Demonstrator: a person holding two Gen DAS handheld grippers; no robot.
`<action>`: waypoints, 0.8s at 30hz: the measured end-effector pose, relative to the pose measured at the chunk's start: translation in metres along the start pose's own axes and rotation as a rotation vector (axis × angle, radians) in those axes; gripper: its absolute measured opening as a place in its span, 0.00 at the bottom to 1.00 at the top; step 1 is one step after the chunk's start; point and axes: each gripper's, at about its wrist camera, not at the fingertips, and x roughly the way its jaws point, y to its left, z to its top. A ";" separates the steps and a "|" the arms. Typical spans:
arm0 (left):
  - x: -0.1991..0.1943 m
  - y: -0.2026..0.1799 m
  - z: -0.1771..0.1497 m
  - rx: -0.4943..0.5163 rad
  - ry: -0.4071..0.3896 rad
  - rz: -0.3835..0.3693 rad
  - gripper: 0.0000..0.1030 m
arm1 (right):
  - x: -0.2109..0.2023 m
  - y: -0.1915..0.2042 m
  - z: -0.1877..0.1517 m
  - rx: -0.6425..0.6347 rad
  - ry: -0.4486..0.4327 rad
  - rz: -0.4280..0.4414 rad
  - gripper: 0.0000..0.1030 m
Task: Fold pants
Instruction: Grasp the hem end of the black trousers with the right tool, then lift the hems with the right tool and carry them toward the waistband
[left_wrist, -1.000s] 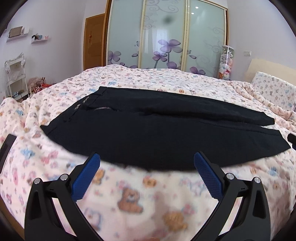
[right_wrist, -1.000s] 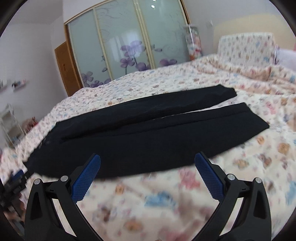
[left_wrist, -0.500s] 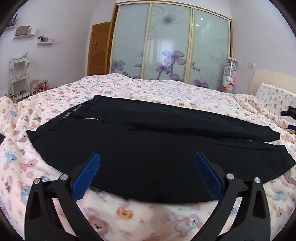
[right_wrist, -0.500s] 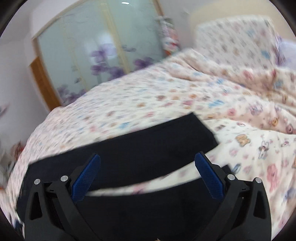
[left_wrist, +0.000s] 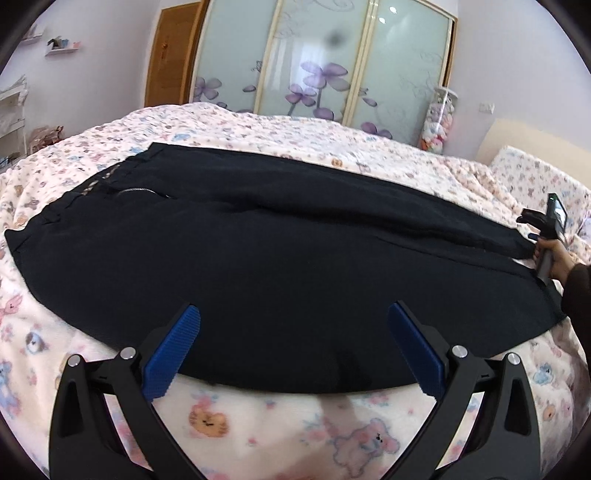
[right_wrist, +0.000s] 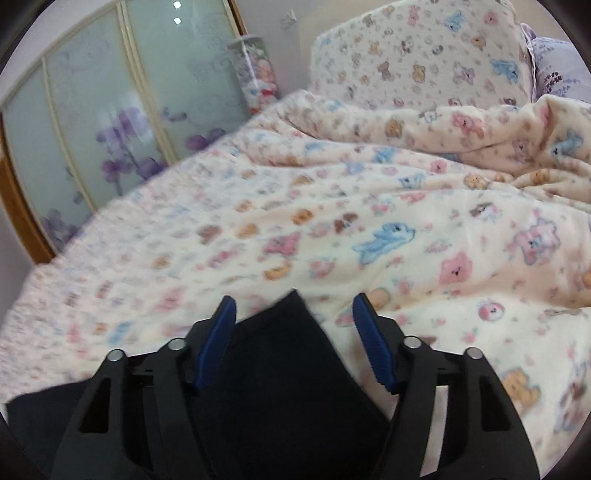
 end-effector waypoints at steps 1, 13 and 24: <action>0.001 0.001 0.000 -0.001 0.004 -0.002 0.98 | 0.009 -0.003 0.000 0.022 0.019 -0.014 0.60; 0.006 0.008 0.000 -0.032 0.028 -0.017 0.98 | -0.008 -0.004 -0.007 0.039 0.065 0.127 0.06; -0.008 0.011 0.002 -0.054 -0.029 -0.027 0.98 | -0.186 -0.064 -0.072 0.057 0.010 0.413 0.05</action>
